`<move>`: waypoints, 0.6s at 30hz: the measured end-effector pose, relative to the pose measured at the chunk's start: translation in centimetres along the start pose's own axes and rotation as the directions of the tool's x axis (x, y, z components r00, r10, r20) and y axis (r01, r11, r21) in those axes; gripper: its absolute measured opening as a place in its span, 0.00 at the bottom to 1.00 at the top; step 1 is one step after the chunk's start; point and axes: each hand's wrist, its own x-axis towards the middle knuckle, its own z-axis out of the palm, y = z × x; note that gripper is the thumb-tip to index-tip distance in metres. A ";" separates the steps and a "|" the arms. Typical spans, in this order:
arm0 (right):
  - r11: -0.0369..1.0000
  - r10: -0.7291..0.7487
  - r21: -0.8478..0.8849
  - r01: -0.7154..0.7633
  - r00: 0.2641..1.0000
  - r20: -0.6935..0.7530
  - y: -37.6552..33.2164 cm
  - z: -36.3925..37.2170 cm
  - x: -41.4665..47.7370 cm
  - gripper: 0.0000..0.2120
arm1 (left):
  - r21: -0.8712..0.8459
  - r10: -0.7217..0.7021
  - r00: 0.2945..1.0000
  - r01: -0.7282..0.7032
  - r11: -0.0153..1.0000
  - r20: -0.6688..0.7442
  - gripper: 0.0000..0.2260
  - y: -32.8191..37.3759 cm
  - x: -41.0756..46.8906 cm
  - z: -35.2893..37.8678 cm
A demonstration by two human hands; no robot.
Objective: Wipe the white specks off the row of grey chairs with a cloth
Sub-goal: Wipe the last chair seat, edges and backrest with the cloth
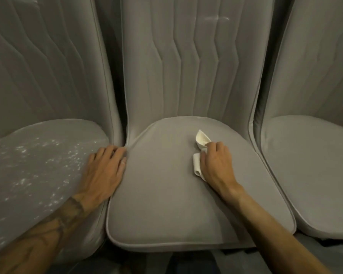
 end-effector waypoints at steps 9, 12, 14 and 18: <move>0.922 0.387 0.010 -0.388 0.916 -0.102 3.1 0.0 8.9 0.11 | -0.053 0.004 0.997 -0.008 0.999 -0.080 0.14 -0.5 1.4 2.2; 0.964 0.248 0.113 -0.239 0.966 -0.068 0.4 2.3 9.6 0.11 | -0.110 -0.017 0.995 0.006 0.994 -0.103 0.13 -0.7 1.3 2.7; 0.985 0.158 0.080 -0.154 0.986 -0.044 0.6 2.4 10.1 0.10 | -0.121 -0.019 0.993 0.004 0.993 -0.119 0.14 -0.7 1.4 2.8; 0.968 0.248 -0.020 -0.250 0.966 -0.075 3.1 2.8 10.6 0.08 | -0.128 -0.024 0.991 0.007 0.992 -0.131 0.14 -0.7 1.4 2.8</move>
